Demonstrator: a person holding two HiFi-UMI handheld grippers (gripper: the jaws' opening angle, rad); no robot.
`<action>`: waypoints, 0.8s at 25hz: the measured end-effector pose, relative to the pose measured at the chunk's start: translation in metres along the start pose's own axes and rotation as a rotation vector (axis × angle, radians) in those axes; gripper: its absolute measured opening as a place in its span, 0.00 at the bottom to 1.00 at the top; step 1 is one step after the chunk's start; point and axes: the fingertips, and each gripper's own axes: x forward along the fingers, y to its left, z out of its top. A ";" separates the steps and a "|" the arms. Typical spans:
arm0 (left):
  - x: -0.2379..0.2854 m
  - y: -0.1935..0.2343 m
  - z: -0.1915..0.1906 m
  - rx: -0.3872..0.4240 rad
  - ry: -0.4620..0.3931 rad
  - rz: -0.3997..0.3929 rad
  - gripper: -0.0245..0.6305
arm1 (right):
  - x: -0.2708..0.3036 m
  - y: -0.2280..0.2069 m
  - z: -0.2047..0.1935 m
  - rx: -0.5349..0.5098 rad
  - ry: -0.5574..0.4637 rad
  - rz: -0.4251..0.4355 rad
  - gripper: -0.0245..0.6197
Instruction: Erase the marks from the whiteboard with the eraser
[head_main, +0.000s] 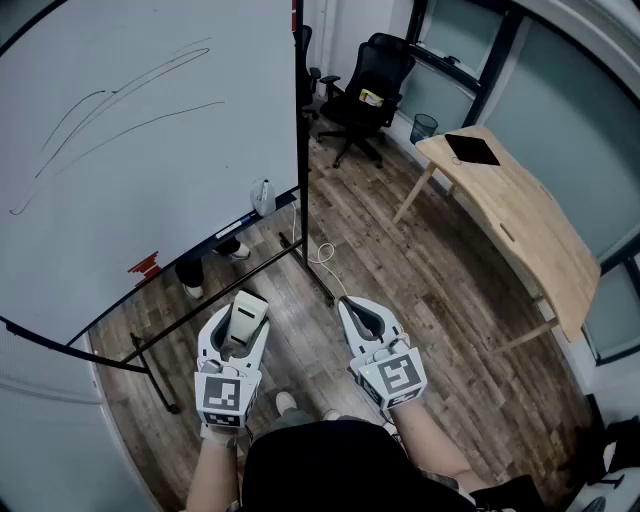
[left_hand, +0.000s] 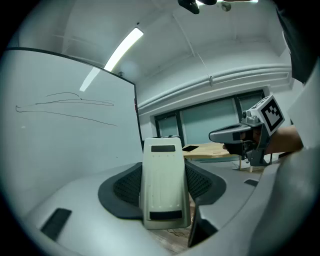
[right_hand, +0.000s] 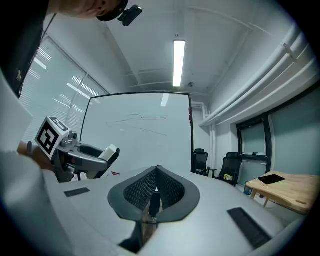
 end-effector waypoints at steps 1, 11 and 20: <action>-0.001 0.001 0.000 0.001 -0.002 -0.002 0.44 | 0.001 0.003 0.002 -0.008 -0.005 0.003 0.08; 0.003 0.039 -0.013 0.016 -0.013 -0.020 0.44 | 0.038 0.018 0.012 0.020 -0.042 -0.023 0.08; 0.033 0.095 -0.030 0.067 -0.026 0.015 0.44 | 0.087 0.010 -0.008 0.011 0.046 -0.121 0.08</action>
